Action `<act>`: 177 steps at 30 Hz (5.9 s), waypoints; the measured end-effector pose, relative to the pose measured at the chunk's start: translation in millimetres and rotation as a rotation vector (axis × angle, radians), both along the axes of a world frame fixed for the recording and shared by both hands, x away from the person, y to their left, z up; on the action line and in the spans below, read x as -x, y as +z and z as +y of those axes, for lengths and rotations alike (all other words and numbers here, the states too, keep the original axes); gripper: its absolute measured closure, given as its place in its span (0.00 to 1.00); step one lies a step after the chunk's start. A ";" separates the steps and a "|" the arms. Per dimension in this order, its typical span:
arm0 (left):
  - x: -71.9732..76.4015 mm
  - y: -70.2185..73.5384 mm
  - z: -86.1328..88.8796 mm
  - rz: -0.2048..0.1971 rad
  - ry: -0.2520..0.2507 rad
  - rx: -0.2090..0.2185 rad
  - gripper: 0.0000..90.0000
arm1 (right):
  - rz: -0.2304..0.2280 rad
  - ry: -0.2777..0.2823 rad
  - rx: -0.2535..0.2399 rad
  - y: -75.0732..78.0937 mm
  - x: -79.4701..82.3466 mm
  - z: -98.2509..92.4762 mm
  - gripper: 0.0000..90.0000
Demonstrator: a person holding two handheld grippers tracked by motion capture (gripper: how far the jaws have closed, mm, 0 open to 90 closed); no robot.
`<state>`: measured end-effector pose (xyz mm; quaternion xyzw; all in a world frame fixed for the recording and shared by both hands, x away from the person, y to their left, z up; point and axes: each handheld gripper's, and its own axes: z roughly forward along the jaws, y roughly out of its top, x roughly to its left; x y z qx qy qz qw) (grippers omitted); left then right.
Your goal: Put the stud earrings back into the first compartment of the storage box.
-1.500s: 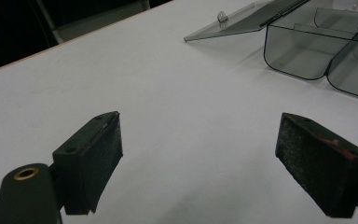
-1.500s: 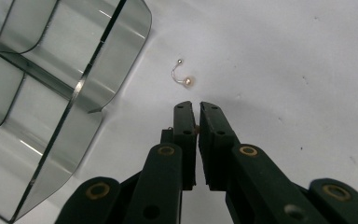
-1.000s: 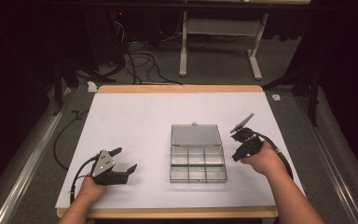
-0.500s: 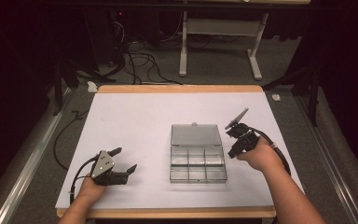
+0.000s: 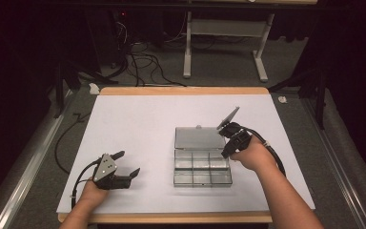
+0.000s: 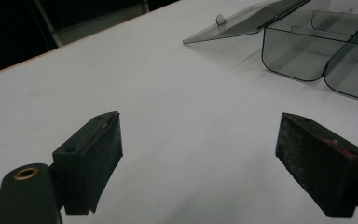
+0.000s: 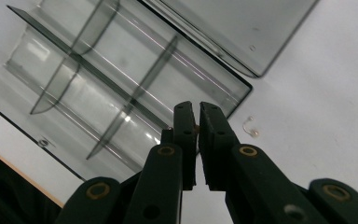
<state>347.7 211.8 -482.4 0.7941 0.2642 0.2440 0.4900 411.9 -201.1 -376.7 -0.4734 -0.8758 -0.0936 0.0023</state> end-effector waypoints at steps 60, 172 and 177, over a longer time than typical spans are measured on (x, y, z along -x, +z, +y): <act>0.0 0.2 1.0 0.000 -0.013 0.005 0.17 | 0.066 0.242 0.014 -58.0 -22.8 124.7 0.96; -0.3 -0.1 -1.0 0.004 -0.005 -0.009 0.17 | -0.009 -0.012 0.026 -21.1 8.0 -44.2 0.96; -0.8 0.0 -0.6 0.007 -0.004 -0.007 0.17 | -0.027 0.011 0.021 -9.8 10.5 -37.4 0.96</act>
